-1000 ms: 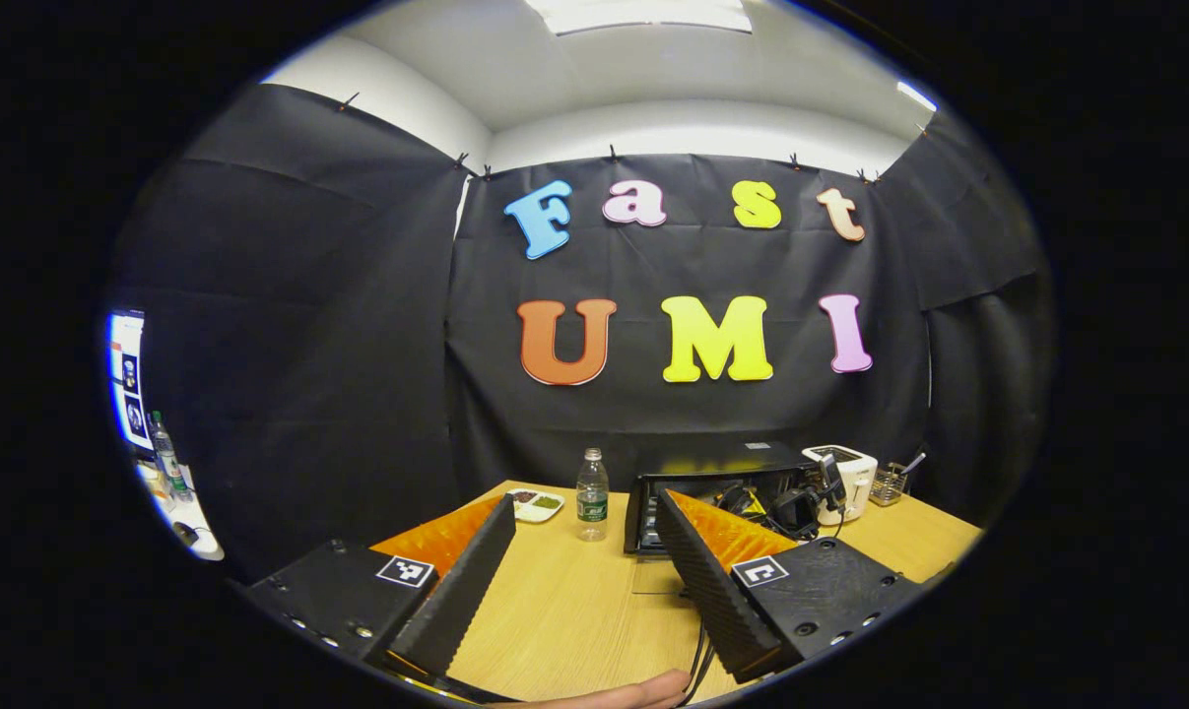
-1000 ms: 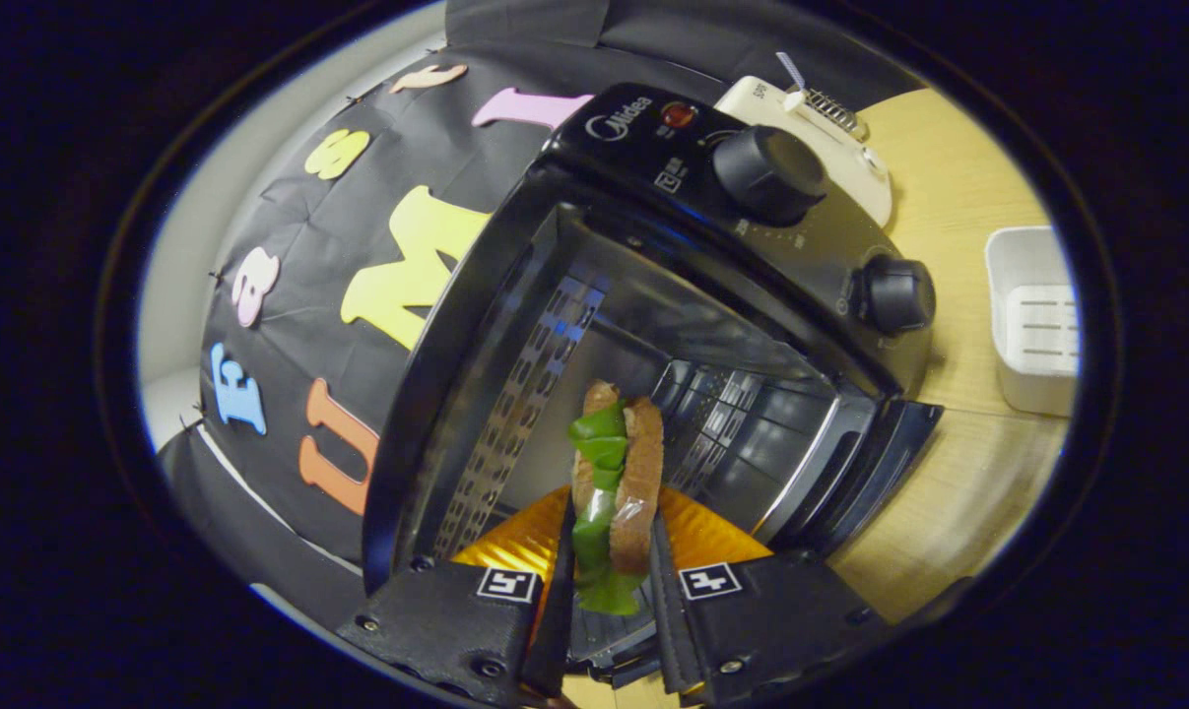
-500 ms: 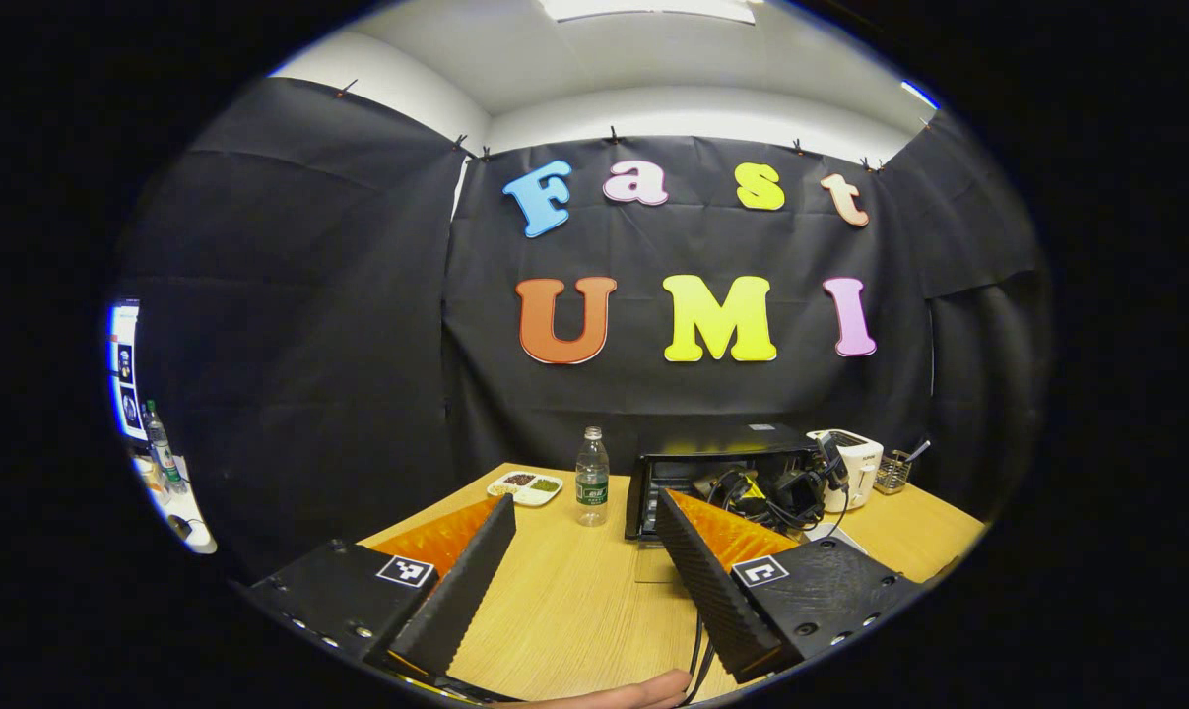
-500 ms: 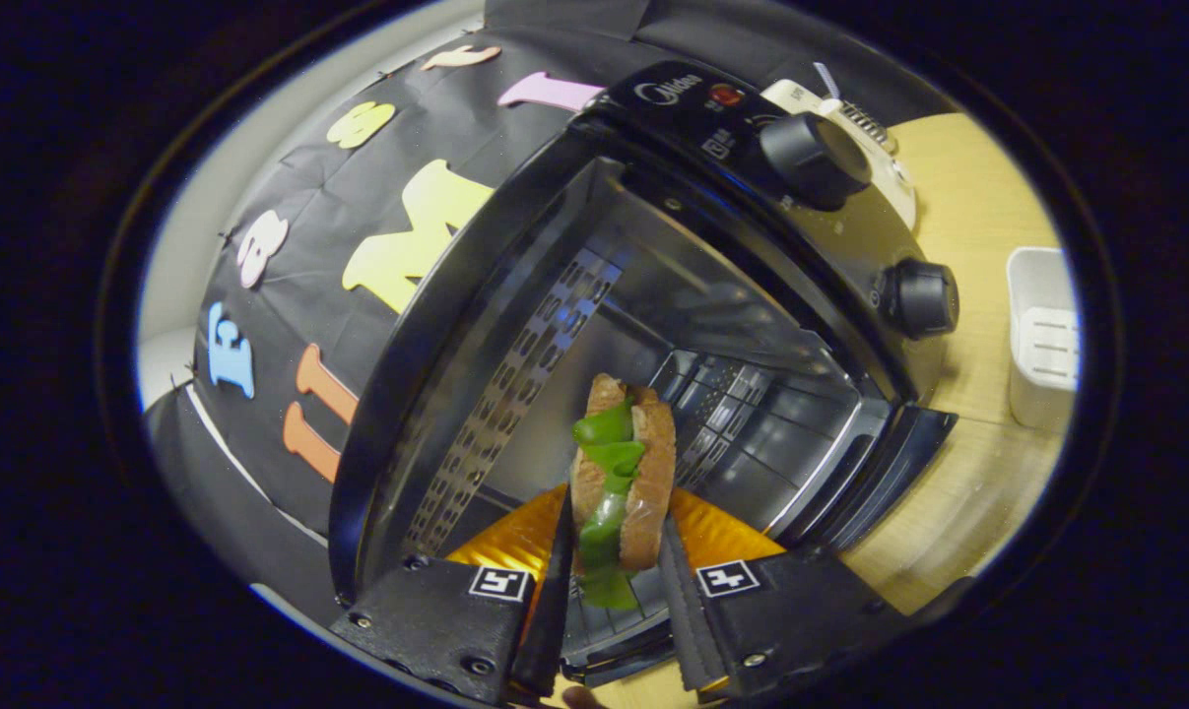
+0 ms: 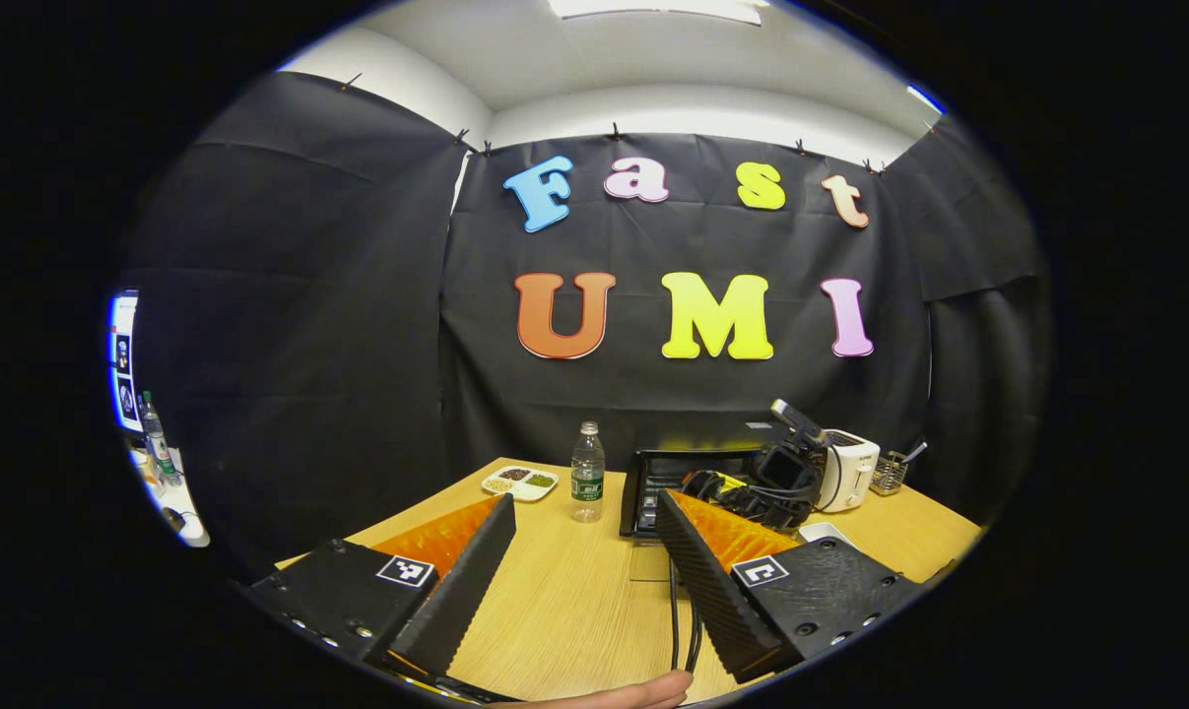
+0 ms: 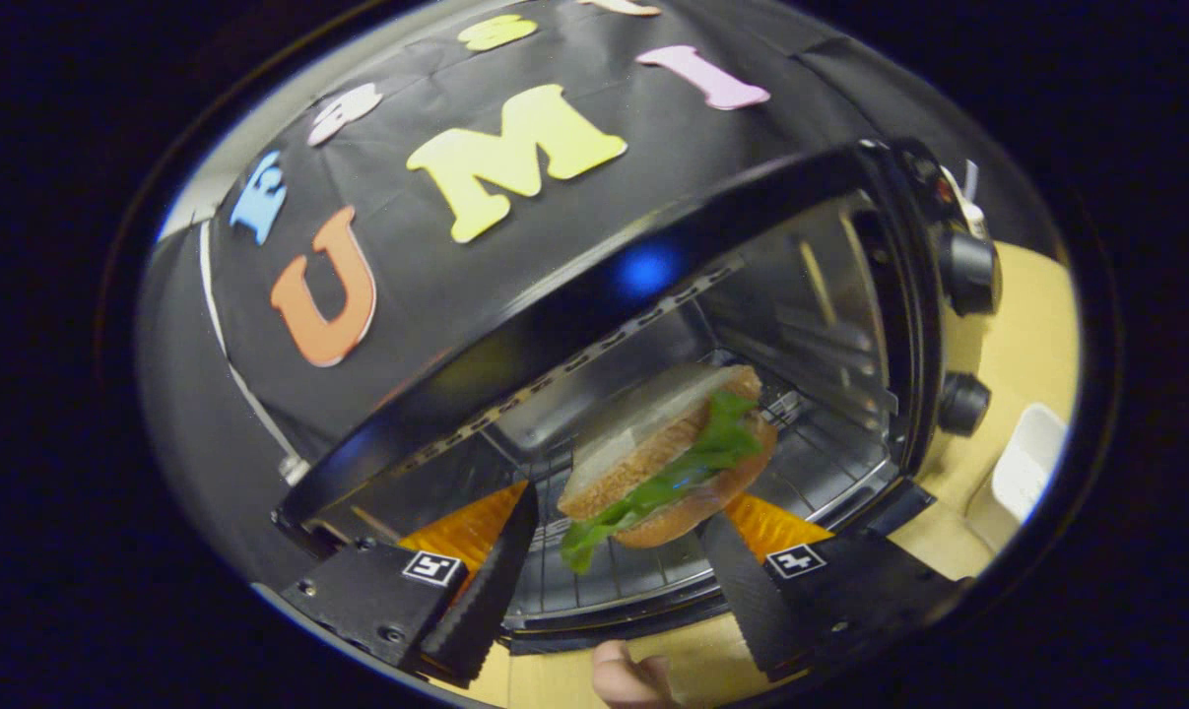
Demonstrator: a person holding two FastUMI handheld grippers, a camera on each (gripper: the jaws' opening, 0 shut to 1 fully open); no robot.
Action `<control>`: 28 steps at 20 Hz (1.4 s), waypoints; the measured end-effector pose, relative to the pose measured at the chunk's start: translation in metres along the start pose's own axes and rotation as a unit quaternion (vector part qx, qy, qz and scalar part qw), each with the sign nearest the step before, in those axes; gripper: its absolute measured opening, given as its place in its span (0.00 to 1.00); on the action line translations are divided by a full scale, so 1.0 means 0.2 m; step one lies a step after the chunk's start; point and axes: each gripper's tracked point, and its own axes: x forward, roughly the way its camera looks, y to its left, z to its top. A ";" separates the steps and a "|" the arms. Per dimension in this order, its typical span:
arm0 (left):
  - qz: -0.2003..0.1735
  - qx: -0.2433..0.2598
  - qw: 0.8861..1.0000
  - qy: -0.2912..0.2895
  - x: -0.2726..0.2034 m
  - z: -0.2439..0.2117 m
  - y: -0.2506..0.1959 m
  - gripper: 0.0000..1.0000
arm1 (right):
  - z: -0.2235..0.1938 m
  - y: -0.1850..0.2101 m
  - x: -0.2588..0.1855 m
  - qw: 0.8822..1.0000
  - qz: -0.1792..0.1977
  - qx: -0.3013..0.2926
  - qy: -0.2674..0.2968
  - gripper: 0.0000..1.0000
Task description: Open the electric oven with the left hand, put the food in, and close the electric oven.
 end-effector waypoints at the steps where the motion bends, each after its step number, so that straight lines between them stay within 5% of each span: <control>1: -0.001 0.000 1.000 0.000 0.00 0.00 0.00 0.94 | -0.02 -0.01 0.00 0.999 -0.008 -0.034 0.013 0.99; 8: 0.002 0.003 1.000 0.001 -0.02 -0.01 0.01 0.94 | -0.15 0.03 -0.04 0.977 -0.017 -0.164 0.135 1.00; 15: 0.013 -0.004 1.000 0.027 0.01 -0.01 0.06 0.94 | -0.12 0.02 -0.30 0.968 0.026 -0.147 0.202 1.00; 18: 0.025 0.004 0.999 0.029 0.03 0.00 0.09 0.94 | 0.00 0.04 -0.50 0.971 0.071 -0.134 0.187 1.00; 23: 0.026 0.011 0.999 0.047 0.09 -0.05 0.04 0.94 | 0.39 -0.09 -0.85 0.982 0.082 -0.151 0.079 1.00; 24: 0.024 0.014 0.998 0.049 0.11 -0.05 0.02 0.94 | 0.47 -0.14 -0.93 0.984 0.076 -0.151 0.054 0.89; 25: 0.020 0.016 0.998 0.050 0.13 -0.06 -0.01 0.94 | 0.54 -0.19 -1.01 0.985 0.069 -0.152 0.033 1.00; 26: 0.014 0.018 0.998 0.053 0.15 -0.08 -0.04 0.94 | 0.62 -0.24 -1.09 0.986 0.065 -0.152 0.015 0.89; 27: 0.009 0.018 0.998 0.058 0.18 -0.11 -0.07 0.94 | 0.68 -0.26 -1.17 0.986 0.067 -0.152 -0.003 0.89; 28: 0.002 0.018 0.998 0.065 0.20 -0.15 -0.11 0.94 | 0.75 -0.33 -1.24 0.986 0.068 -0.153 -0.021 1.00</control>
